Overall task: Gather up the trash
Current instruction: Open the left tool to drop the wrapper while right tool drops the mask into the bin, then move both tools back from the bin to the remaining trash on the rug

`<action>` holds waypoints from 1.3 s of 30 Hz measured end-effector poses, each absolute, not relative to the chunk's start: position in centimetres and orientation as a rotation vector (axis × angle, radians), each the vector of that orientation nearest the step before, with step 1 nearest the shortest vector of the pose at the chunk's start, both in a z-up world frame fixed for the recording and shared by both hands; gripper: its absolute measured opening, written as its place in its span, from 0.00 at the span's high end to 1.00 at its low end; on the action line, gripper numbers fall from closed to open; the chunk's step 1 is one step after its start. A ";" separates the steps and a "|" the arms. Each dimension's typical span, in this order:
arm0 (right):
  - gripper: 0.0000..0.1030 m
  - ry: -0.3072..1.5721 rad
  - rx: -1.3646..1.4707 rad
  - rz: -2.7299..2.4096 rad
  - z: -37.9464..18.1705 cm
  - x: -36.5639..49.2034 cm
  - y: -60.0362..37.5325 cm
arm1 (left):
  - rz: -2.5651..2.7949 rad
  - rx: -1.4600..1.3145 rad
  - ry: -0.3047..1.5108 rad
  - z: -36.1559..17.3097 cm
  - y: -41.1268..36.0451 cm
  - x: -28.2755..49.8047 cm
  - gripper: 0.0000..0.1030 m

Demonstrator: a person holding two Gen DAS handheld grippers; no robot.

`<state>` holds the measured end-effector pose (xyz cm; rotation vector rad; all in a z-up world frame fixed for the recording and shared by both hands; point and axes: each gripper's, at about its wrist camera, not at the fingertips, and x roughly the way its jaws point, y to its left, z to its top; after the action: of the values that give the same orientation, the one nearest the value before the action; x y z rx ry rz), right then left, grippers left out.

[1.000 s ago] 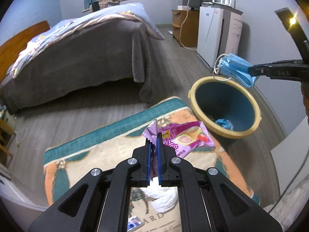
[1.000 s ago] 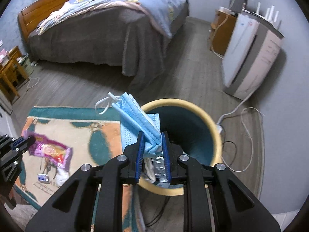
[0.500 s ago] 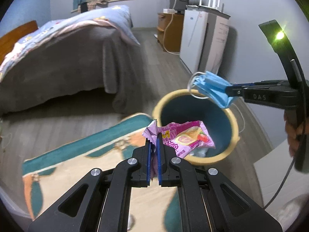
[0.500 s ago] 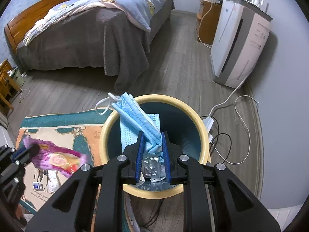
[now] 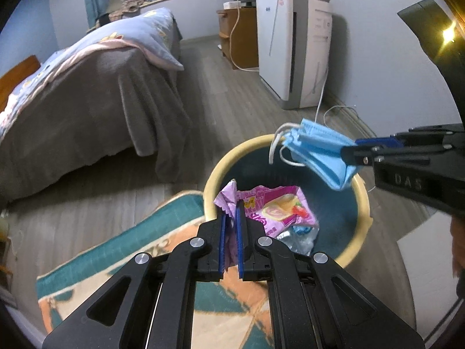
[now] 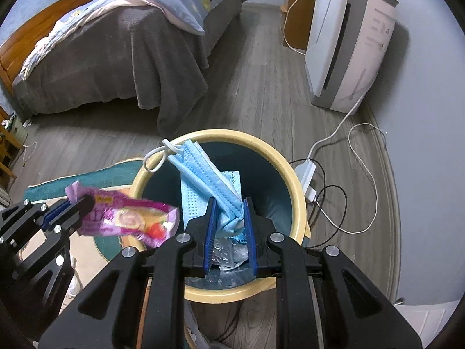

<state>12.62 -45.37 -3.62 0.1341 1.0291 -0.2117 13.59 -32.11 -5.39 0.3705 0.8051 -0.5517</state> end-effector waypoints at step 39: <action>0.18 0.996 -0.051 0.049 -2.7 13.0 -33.5 | -0.263 0.230 0.868 -2.9 -12.5 9.0 0.15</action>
<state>13.02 -33.47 -2.67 -0.0506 0.9963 0.0495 8.95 -12.50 -2.93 0.2299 0.8682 -0.2626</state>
